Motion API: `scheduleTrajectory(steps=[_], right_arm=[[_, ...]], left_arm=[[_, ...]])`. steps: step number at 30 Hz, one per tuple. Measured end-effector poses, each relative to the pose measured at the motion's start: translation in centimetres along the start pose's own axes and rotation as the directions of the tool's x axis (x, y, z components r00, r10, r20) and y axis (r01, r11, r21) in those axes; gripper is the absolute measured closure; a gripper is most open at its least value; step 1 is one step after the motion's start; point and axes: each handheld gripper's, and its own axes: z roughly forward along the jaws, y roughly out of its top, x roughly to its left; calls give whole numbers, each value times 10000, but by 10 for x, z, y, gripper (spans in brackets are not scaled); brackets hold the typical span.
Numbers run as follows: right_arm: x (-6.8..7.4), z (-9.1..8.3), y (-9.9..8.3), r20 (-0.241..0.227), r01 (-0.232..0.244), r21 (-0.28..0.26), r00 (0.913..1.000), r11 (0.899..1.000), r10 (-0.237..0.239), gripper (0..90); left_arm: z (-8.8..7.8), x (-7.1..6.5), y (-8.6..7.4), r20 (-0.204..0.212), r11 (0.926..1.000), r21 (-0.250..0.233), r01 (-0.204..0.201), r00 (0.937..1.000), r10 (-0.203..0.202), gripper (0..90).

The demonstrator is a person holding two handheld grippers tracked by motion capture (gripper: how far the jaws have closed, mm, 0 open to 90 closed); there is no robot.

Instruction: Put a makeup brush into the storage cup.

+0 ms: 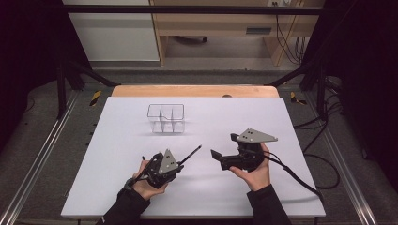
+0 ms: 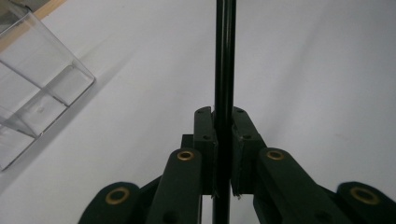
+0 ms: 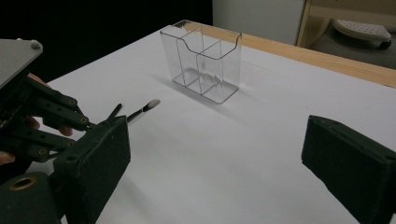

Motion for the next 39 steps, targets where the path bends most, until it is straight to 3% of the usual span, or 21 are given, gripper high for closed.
scheduleTrajectory(steps=[4, 15, 23, 39], right_arm=[[1, 2, -1, -197, -204, -127, 9996, 9997, 202, 92], [6, 15, -7, -494, -676, -209, 9966, 9975, 665, 108], [11, 25, -10, -753, -1214, -286, 9900, 9922, 1190, 108], [15, 28, -10, -1243, -1862, -634, 9763, 9805, 1774, 129]], left_arm=[[-1, 1, 0, 33, 9984, -230, 519, 9987, -518, 826], [0, -1, 2, -195, 9915, -535, 1184, 9926, -1196, 826], [0, -2, 4, -363, 9791, -901, 1823, 9819, -1861, 826], [6, -16, 14, -255, 9648, -1253, 2314, 9714, -2363, 826]])
